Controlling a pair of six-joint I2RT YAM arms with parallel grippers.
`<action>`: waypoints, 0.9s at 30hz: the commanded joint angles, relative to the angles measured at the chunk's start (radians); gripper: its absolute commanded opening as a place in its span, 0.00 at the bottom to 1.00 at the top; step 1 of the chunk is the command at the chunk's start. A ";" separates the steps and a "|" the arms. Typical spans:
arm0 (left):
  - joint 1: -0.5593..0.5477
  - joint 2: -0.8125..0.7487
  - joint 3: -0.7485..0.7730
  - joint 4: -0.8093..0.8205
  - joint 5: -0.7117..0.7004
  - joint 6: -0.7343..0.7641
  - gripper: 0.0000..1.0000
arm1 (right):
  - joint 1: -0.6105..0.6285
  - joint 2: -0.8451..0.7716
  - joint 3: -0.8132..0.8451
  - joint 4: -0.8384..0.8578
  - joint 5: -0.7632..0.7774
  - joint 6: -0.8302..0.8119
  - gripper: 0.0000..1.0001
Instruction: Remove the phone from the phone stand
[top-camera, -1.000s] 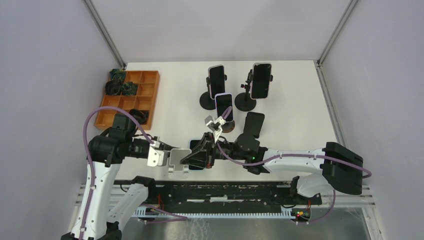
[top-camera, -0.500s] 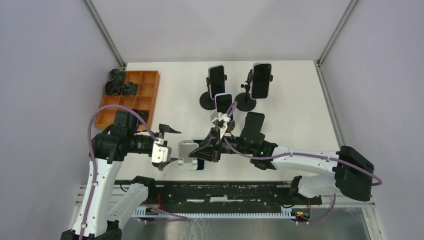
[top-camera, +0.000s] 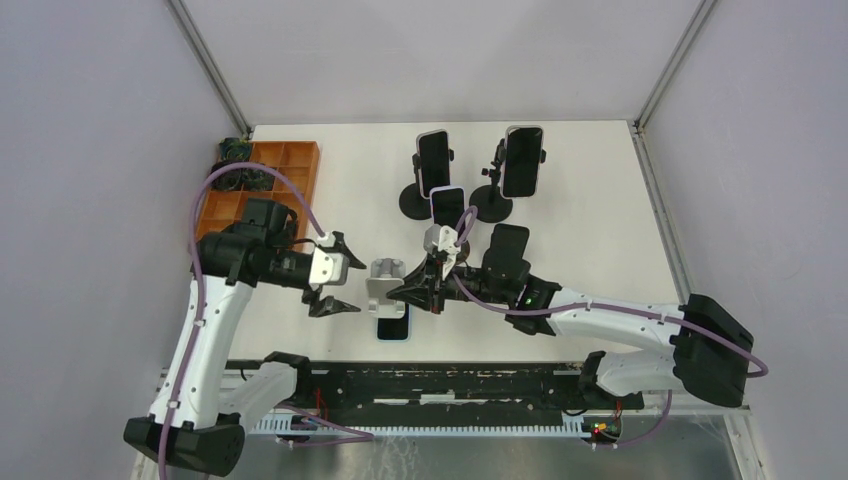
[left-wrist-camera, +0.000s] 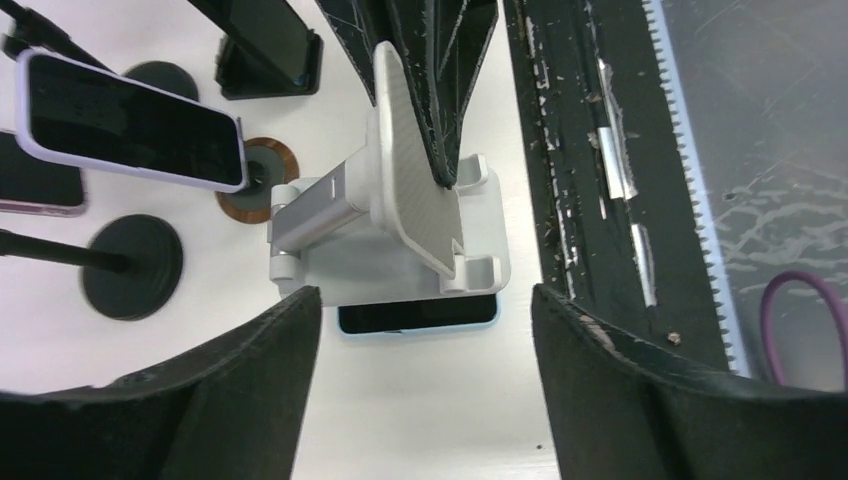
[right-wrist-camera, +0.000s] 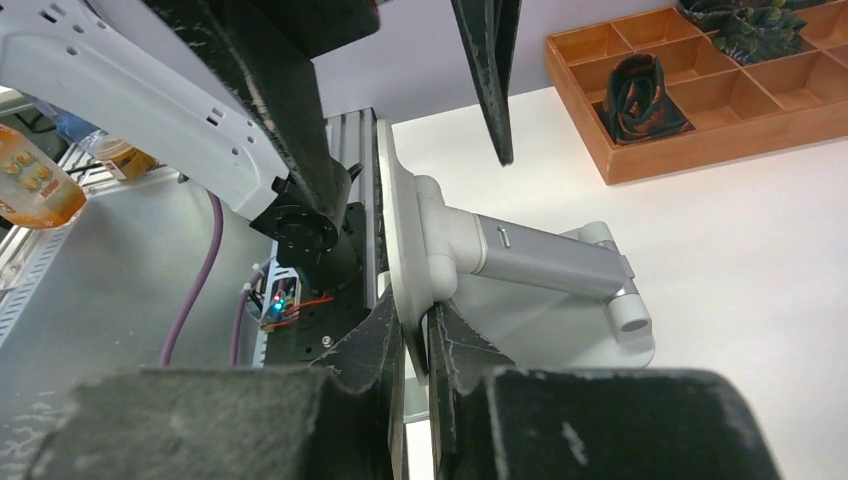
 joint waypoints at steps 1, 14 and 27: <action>0.001 0.064 0.027 -0.012 0.053 -0.128 0.77 | 0.003 0.017 0.036 0.138 -0.020 -0.039 0.00; -0.036 0.163 -0.008 -0.012 0.065 -0.273 0.26 | 0.003 0.088 0.073 0.225 -0.014 -0.034 0.00; -0.054 0.217 -0.011 0.033 0.026 -0.232 0.02 | -0.043 0.072 0.035 0.151 -0.021 -0.013 0.60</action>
